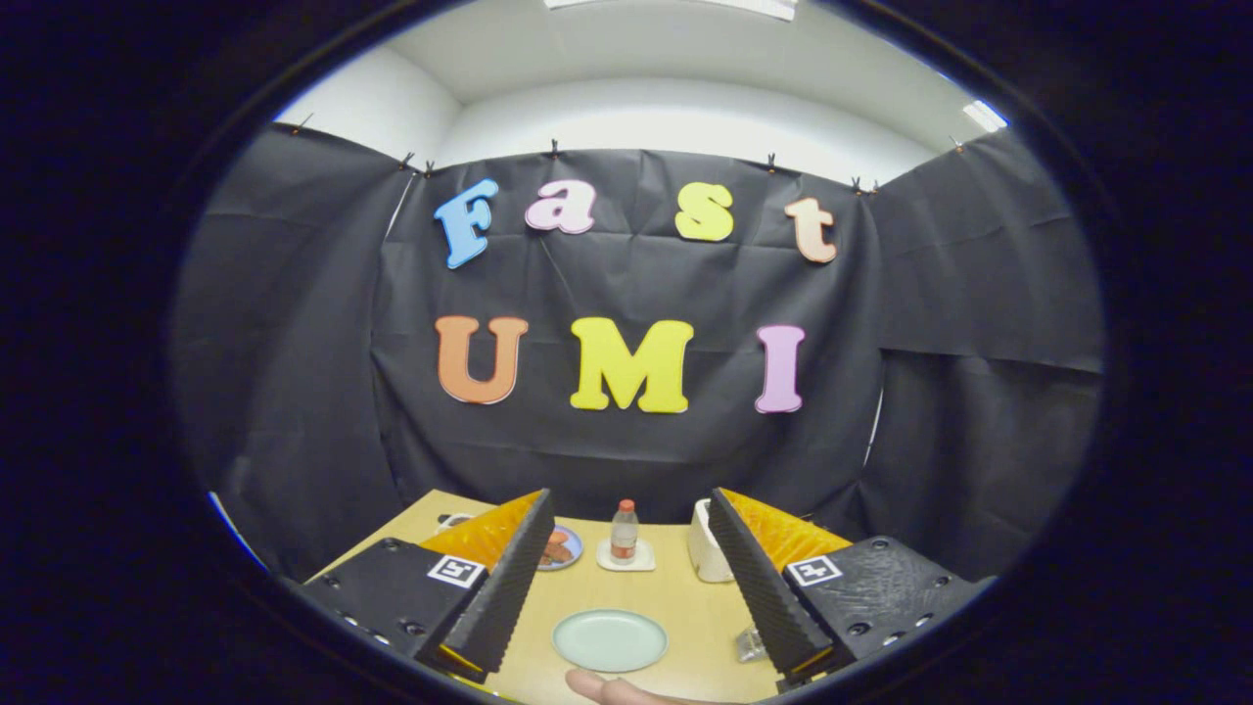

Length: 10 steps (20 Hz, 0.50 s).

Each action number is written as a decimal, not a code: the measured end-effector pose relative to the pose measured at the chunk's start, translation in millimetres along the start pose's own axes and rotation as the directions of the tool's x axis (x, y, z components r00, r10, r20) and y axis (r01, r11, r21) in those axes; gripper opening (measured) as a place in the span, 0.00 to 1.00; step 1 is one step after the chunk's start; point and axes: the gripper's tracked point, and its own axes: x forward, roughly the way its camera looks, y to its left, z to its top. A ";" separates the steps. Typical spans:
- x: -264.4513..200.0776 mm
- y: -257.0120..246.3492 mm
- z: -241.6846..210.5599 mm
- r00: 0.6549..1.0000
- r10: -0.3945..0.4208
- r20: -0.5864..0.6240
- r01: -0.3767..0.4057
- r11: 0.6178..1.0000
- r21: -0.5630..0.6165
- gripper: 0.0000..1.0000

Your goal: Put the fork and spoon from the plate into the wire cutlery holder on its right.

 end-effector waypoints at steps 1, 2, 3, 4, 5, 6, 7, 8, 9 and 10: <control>-2.6 1.1 0.9 1.000 -0.006 0.009 0.006 1.000 -0.004 0.96; -4.2 2.4 1.9 1.000 -0.011 0.020 0.011 1.000 -0.008 0.96; -6.1 2.2 4.0 0.999 -0.022 0.033 0.023 1.000 -0.012 0.96; -7.5 2.3 3.8 0.999 -0.028 0.043 0.029 0.999 -0.020 0.96; -8.9 3.3 3.6 0.998 -0.032 0.049 0.034 0.999 -0.030 0.96; -11.3 7.0 1.8 0.998 -0.030 0.053 0.032 0.999 -0.038 0.96; -12.1 9.6 0.9 0.998 -0.027 0.055 0.029 0.999 -0.042 0.96; -13.2 11.2 -1.6 0.998 -0.026 0.055 0.029 0.999 -0.043 0.96; -14.6 14.1 -4.1 0.998 -0.019 0.052 0.022 0.999 -0.042 0.96; -15.2 17.5 -9.0 0.999 -0.011 0.045 0.013 0.999 -0.040 0.96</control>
